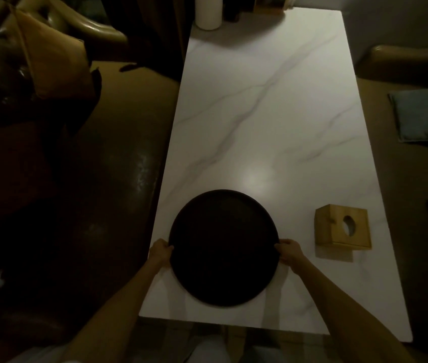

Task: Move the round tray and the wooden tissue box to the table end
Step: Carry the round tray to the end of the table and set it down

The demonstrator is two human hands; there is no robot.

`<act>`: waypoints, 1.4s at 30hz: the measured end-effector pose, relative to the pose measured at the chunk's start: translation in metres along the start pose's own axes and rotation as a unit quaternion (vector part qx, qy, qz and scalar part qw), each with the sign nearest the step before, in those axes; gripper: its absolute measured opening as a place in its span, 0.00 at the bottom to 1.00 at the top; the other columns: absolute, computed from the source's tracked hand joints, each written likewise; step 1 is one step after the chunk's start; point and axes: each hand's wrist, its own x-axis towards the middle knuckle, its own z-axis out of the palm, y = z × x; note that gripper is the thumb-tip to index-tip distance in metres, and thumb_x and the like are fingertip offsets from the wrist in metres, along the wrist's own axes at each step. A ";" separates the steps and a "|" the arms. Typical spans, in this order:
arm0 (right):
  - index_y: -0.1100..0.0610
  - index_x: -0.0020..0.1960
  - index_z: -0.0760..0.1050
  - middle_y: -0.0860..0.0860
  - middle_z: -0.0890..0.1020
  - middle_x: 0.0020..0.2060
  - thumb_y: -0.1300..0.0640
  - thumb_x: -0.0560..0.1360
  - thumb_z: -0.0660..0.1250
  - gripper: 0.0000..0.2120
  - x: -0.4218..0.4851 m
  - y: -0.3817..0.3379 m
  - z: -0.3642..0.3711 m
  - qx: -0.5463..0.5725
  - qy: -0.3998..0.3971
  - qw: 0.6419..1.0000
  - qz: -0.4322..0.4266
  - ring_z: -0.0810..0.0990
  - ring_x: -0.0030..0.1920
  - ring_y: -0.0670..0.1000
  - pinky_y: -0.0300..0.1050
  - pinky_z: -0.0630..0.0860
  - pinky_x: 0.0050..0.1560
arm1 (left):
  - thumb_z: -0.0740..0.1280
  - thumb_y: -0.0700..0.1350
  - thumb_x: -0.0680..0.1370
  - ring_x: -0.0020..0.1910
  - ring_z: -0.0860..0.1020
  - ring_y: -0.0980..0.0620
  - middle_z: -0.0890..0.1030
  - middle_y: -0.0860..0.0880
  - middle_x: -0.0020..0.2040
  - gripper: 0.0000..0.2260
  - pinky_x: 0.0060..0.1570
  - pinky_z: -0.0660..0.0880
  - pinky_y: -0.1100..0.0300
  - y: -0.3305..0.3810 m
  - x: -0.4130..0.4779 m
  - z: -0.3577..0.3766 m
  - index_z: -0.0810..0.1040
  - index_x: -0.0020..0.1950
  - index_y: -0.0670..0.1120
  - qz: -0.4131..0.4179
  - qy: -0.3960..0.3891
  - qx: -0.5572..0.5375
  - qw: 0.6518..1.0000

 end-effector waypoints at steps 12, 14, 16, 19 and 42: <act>0.65 0.39 0.73 0.61 0.78 0.43 0.68 0.76 0.63 0.07 -0.050 -0.001 -0.041 -0.031 -0.032 0.999 -0.021 0.77 0.37 0.53 0.47 0.78 0.36 | 0.65 0.37 0.76 0.54 0.78 0.37 0.77 0.37 0.54 0.06 0.53 0.80 0.41 0.012 -0.059 0.003 0.72 0.52 0.39 0.031 0.032 0.013 0.999; 0.65 0.40 0.74 0.60 0.79 0.43 0.68 0.75 0.64 0.06 -0.053 -0.010 -0.054 -0.036 -0.048 0.997 -0.039 0.77 0.38 0.53 0.48 0.80 0.40 | 0.65 0.37 0.75 0.53 0.79 0.38 0.77 0.37 0.53 0.06 0.53 0.80 0.42 0.025 -0.071 0.001 0.72 0.51 0.40 0.032 0.055 0.014 0.998; 0.65 0.43 0.75 0.61 0.79 0.46 0.66 0.76 0.65 0.03 -0.053 -0.024 -0.072 -0.042 -0.063 0.995 -0.070 0.78 0.43 0.54 0.49 0.81 0.42 | 0.64 0.35 0.75 0.50 0.79 0.39 0.77 0.37 0.51 0.03 0.53 0.80 0.42 0.042 -0.090 -0.001 0.71 0.47 0.40 0.044 0.090 -0.002 0.995; 0.64 0.50 0.72 0.60 0.79 0.48 0.56 0.75 0.69 0.11 -0.052 -0.052 -0.100 -0.085 -0.073 0.980 -0.162 0.79 0.50 0.58 0.52 0.81 0.42 | 0.63 0.32 0.75 0.47 0.75 0.44 0.76 0.39 0.50 0.05 0.52 0.78 0.46 0.077 -0.138 0.003 0.71 0.48 0.40 0.081 0.143 -0.052 0.985; 0.59 0.54 0.71 0.56 0.79 0.47 0.47 0.71 0.74 0.21 -0.081 0.025 -0.483 -0.112 0.011 0.905 -0.411 0.80 0.45 0.54 0.49 0.80 0.42 | 0.73 0.41 0.73 0.54 0.79 0.41 0.77 0.41 0.57 0.18 0.50 0.79 0.45 0.153 -0.426 0.327 0.72 0.60 0.47 0.202 0.182 -0.351 0.896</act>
